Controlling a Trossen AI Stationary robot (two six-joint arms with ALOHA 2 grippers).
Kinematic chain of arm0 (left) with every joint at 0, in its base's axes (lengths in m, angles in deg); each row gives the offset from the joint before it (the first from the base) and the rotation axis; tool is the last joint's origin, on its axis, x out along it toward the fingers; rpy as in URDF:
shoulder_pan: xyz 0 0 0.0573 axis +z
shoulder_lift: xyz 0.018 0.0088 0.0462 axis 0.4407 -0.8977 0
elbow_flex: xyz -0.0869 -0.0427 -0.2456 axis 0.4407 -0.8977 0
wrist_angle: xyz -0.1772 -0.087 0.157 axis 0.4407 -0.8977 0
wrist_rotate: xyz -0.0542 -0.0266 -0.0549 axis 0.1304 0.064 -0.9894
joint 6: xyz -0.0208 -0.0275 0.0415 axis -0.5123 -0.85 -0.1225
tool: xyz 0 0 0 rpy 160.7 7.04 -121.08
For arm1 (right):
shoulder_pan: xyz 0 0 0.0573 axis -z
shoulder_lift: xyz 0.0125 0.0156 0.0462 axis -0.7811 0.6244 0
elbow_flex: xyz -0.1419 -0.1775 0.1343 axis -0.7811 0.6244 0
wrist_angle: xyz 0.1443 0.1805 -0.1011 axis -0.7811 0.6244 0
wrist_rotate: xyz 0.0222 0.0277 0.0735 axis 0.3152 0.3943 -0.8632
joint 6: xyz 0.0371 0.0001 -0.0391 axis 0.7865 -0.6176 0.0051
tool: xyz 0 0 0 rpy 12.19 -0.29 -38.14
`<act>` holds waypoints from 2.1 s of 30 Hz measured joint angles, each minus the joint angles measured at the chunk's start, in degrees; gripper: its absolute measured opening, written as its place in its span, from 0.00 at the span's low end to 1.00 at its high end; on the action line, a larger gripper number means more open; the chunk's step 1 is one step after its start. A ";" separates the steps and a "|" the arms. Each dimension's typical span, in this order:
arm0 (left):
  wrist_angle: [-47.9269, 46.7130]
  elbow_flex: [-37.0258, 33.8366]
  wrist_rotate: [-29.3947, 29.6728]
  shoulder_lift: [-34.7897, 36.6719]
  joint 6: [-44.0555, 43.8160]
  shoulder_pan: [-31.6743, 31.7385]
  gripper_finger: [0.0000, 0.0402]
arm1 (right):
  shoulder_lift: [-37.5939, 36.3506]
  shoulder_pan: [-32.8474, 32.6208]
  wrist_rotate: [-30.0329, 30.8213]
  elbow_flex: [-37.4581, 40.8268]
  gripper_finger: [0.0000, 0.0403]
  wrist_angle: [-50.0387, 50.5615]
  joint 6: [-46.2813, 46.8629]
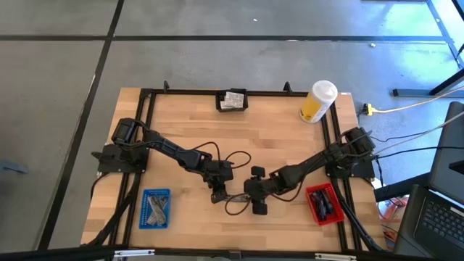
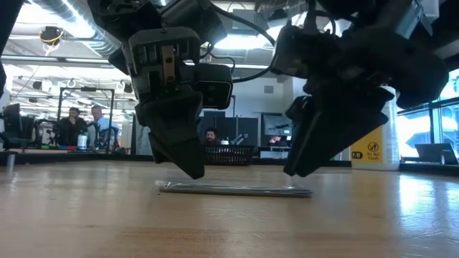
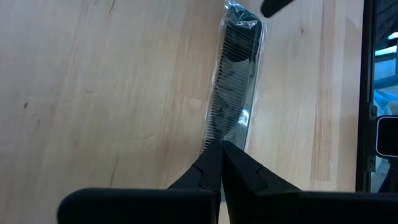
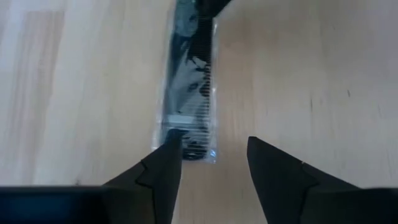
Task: Pick & Place Travel size toiletries
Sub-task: Put the black comb into the blue bin
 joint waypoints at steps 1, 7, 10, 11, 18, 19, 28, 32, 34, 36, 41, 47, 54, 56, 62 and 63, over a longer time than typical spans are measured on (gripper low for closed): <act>0.00 0.00 -0.02 0.00 0.02 0.00 0.00 | 0.00 0.17 -0.10 0.26 0.45 -0.30 0.03; -0.02 0.00 -0.01 0.00 0.02 0.02 0.00 | 0.00 0.17 -2.46 0.52 0.38 -2.05 0.39; -0.02 0.00 -0.01 0.00 0.02 0.00 0.00 | 0.07 0.08 -1.52 0.52 0.35 -2.05 0.18; -0.02 0.00 -0.01 0.00 0.02 0.00 0.00 | 0.62 0.08 -1.28 0.52 0.35 -2.50 0.16; -0.59 0.00 0.09 0.07 0.05 -0.04 0.00 | 4.87 0.14 -4.07 0.28 0.30 -6.65 0.67; -0.77 0.00 0.08 0.07 0.24 -0.04 0.00 | 4.96 0.17 -4.08 0.28 0.30 -6.75 1.18; -1.05 0.00 0.21 0.09 0.46 -0.04 0.00 | 5.16 0.11 -4.62 0.26 0.10 -6.79 1.58; -1.07 0.00 0.22 0.09 0.58 -0.04 0.00 | 5.16 0.12 -4.71 0.26 0.02 -6.60 2.13; -1.07 0.00 0.22 0.09 2.03 0.09 0.00 | 5.16 0.12 -5.42 0.28 0.01 -6.60 2.10; -1.07 0.00 0.20 0.09 3.56 0.39 0.01 | 5.05 0.12 -5.68 0.31 0.01 -6.60 1.97; -2.35 0.00 -0.54 0.09 7.94 0.46 0.11 | 3.99 0.08 -6.41 0.50 0.00 -5.47 1.67; -6.39 0.00 -5.68 2.23 12.28 1.65 0.34 | 0.66 0.06 -6.62 0.83 0.00 -0.21 0.17; -6.98 0.07 -10.34 6.31 12.52 2.75 0.51 | -4.77 0.06 -6.39 0.87 0.00 3.68 0.18; -6.34 0.07 -10.33 6.71 12.50 2.75 0.52 | -6.80 0.05 -6.34 0.80 0.00 4.06 0.14; -5.72 0.07 -11.48 6.86 12.34 3.33 0.51 | -9.84 -0.42 -4.63 0.65 0.00 6.06 -0.30; -5.46 0.07 -11.50 6.86 11.77 3.55 0.51 | -9.86 -0.42 -4.64 0.65 0.00 6.28 -0.31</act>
